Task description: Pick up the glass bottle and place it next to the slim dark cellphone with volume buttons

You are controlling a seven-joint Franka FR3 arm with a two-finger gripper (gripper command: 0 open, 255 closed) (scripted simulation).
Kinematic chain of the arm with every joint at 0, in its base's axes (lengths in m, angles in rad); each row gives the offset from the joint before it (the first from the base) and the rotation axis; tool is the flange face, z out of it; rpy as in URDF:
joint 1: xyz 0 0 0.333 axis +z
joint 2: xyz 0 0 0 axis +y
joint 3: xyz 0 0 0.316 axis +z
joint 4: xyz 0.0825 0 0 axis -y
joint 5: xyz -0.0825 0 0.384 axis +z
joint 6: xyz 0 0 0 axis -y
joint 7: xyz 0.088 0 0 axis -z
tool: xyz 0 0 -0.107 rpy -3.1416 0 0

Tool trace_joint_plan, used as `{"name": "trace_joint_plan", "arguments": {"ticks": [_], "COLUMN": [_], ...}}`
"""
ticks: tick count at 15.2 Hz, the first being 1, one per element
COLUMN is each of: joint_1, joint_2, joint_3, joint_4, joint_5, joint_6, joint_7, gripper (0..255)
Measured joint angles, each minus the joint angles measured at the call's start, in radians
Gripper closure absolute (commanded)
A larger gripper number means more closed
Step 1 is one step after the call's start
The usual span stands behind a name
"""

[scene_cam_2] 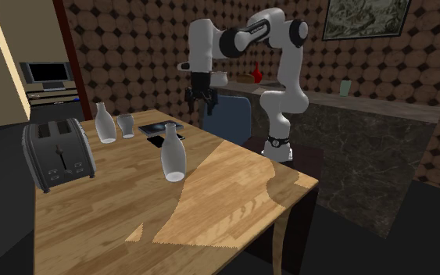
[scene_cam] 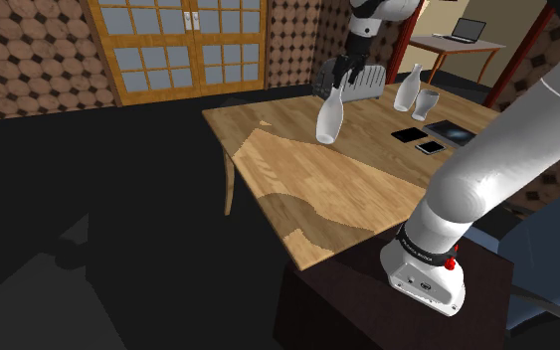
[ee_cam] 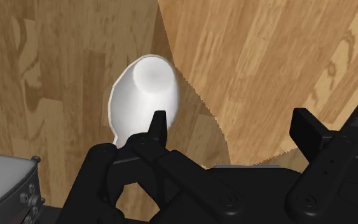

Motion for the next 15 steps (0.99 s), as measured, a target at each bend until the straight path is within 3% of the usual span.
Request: {"name": "trace_joint_plan", "arguments": {"ticks": [8,15], "joint_1": [-0.034,-0.044], "joint_2": [0.288,0.354], "joint_3": [-0.090,-0.092], "joint_4": [0.211,0.191], "joint_5": [0.116,0.156], "joint_6": [0.078,0.159], "joint_7": [-0.167,-0.202], "gripper": [0,0]}}
